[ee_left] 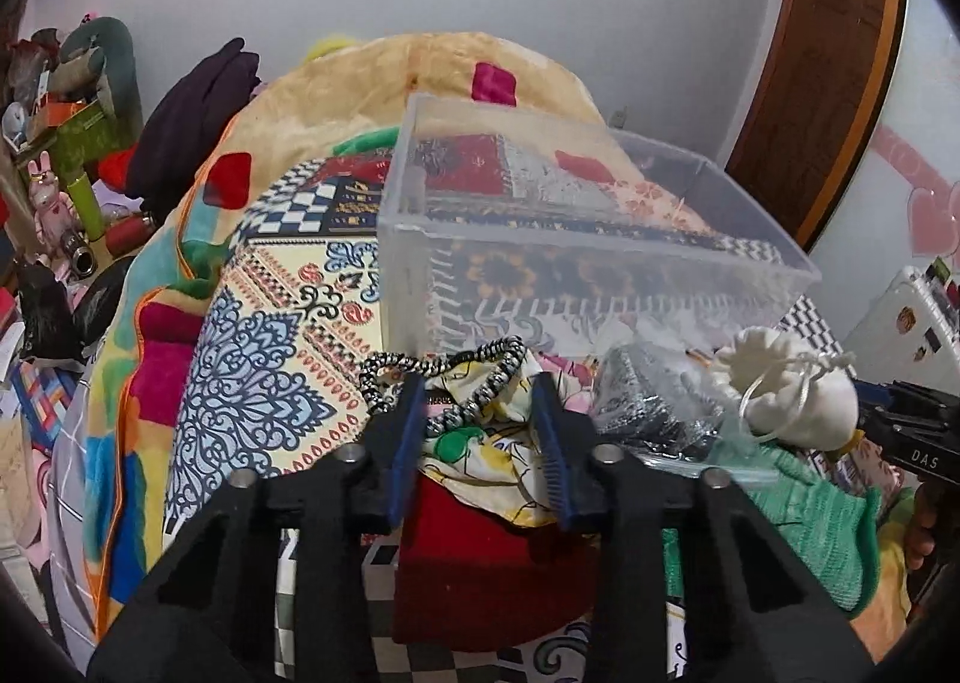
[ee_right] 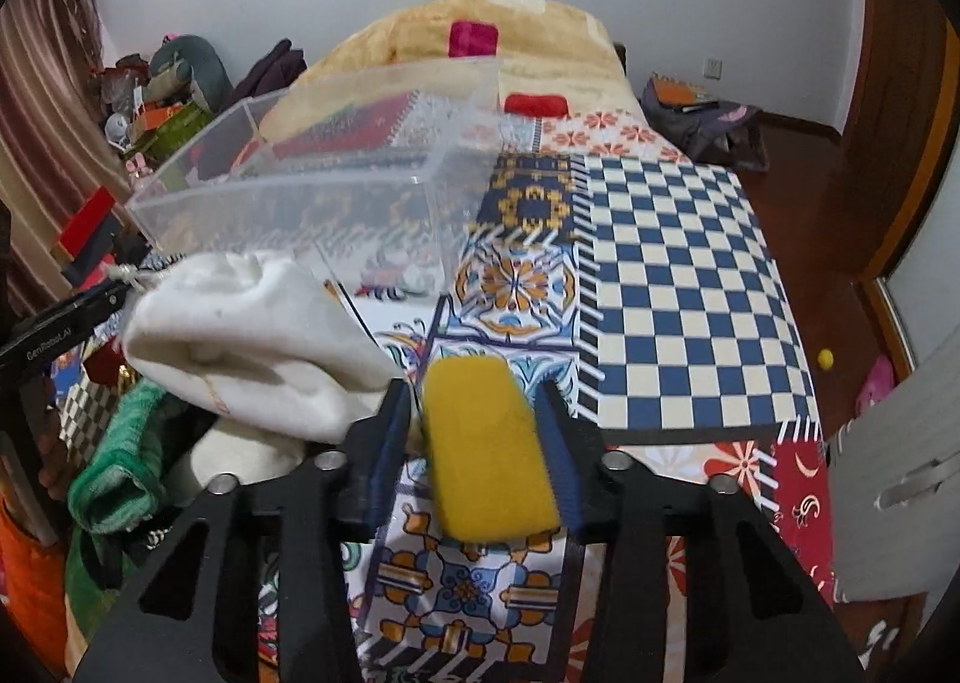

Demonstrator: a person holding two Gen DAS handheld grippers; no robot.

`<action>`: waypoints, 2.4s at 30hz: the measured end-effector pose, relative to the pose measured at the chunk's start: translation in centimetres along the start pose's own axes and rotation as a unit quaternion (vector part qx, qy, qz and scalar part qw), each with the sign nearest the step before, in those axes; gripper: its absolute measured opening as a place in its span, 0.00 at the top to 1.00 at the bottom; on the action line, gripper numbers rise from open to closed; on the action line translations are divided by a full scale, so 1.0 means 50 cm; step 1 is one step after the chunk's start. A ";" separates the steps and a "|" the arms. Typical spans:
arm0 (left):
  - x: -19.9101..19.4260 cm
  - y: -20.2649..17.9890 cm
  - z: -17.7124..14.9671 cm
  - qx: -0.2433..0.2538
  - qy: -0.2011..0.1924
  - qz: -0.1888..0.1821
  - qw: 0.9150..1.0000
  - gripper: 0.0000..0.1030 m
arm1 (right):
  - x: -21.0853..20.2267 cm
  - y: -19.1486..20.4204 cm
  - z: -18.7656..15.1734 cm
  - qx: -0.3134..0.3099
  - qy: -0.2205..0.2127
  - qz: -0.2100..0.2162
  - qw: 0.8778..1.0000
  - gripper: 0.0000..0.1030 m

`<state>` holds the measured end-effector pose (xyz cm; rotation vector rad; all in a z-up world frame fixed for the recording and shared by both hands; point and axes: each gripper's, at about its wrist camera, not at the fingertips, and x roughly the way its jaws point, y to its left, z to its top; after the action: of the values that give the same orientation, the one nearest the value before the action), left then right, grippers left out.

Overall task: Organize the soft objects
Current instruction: 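Grasp the beaded bracelet with the left tool while the right tool grasps the yellow sponge, then carry both items over the clear box while the right tool releases the sponge inside, then open the left tool to drop the bracelet into the clear box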

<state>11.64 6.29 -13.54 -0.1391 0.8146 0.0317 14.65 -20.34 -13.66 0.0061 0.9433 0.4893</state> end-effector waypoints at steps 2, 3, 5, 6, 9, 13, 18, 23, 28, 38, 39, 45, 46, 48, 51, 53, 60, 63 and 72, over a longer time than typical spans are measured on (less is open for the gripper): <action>0.006 0.004 0.001 -0.004 0.006 0.001 1.000 0.78 | -0.002 0.004 -0.002 -0.003 -0.001 -0.001 1.000 0.71; 0.007 0.006 0.001 -0.007 0.007 0.000 1.000 0.82 | -0.004 0.005 -0.003 -0.003 -0.004 0.000 1.000 0.72; 0.008 0.011 0.001 -0.015 0.008 0.001 1.000 0.88 | -0.004 0.003 -0.002 -0.003 -0.005 0.001 1.000 0.73; 0.008 0.013 0.000 -0.016 0.007 0.004 1.000 0.90 | -0.005 0.002 -0.002 -0.003 -0.006 0.001 1.000 0.74; 0.000 0.018 -0.002 -0.018 0.000 0.007 1.000 0.94 | -0.012 -0.002 0.002 -0.001 -0.018 -0.001 1.000 0.76; -0.023 0.018 0.000 -0.020 -0.013 -0.002 1.000 0.95 | -0.028 -0.005 0.010 0.006 -0.036 0.000 0.999 0.76; -0.071 0.007 0.012 -0.011 -0.044 -0.007 0.999 0.95 | -0.060 0.007 0.029 0.007 -0.063 0.009 0.998 0.77; -0.124 -0.011 0.036 0.005 -0.080 -0.013 0.997 0.95 | -0.096 0.035 0.058 -0.004 -0.091 0.021 0.996 0.77; -0.155 -0.017 0.074 0.015 -0.101 -0.032 0.994 0.95 | -0.115 0.055 0.090 -0.012 -0.114 0.024 0.993 0.76; -0.124 -0.019 0.144 0.027 -0.091 -0.056 0.994 0.95 | -0.096 0.085 0.176 -0.034 -0.143 0.022 0.989 0.76; -0.115 -0.018 0.150 0.028 -0.087 -0.059 0.994 0.95 | -0.090 0.087 0.183 -0.034 -0.144 0.022 0.989 0.76; -0.036 -0.013 0.184 0.031 -0.038 -0.061 0.997 0.95 | -0.033 0.088 0.227 -0.030 -0.127 0.022 0.991 0.76; -0.018 -0.014 0.187 0.033 -0.026 -0.063 0.997 0.95 | -0.017 0.086 0.234 -0.029 -0.120 0.022 0.992 0.76; 0.012 -0.017 0.191 0.036 -0.008 -0.059 0.998 0.95 | 0.006 0.087 0.243 -0.028 -0.106 0.022 0.994 0.76; 0.047 -0.018 0.195 0.040 0.013 -0.055 0.998 0.95 | 0.047 0.090 0.249 -0.029 -0.082 0.020 0.996 0.76; 0.067 -0.021 0.196 0.045 0.025 -0.049 0.997 0.95 | 0.076 0.094 0.252 -0.034 -0.064 0.019 0.997 0.76; 0.091 -0.035 0.187 0.071 0.043 -0.051 0.995 0.91 | 0.121 0.110 0.245 -0.059 -0.020 0.026 0.998 0.73; 0.081 -0.041 0.181 0.082 0.036 -0.045 0.995 0.77 | 0.117 0.118 0.239 -0.072 -0.020 0.025 0.997 0.72; -0.014 -0.045 0.180 0.082 -0.019 -0.033 0.996 0.40 | 0.026 0.106 0.236 -0.062 -0.077 0.034 0.994 0.29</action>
<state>17.84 5.31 -6.69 -0.0096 0.7713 -0.0955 22.36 -12.68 -6.51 -0.0359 0.7616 0.6011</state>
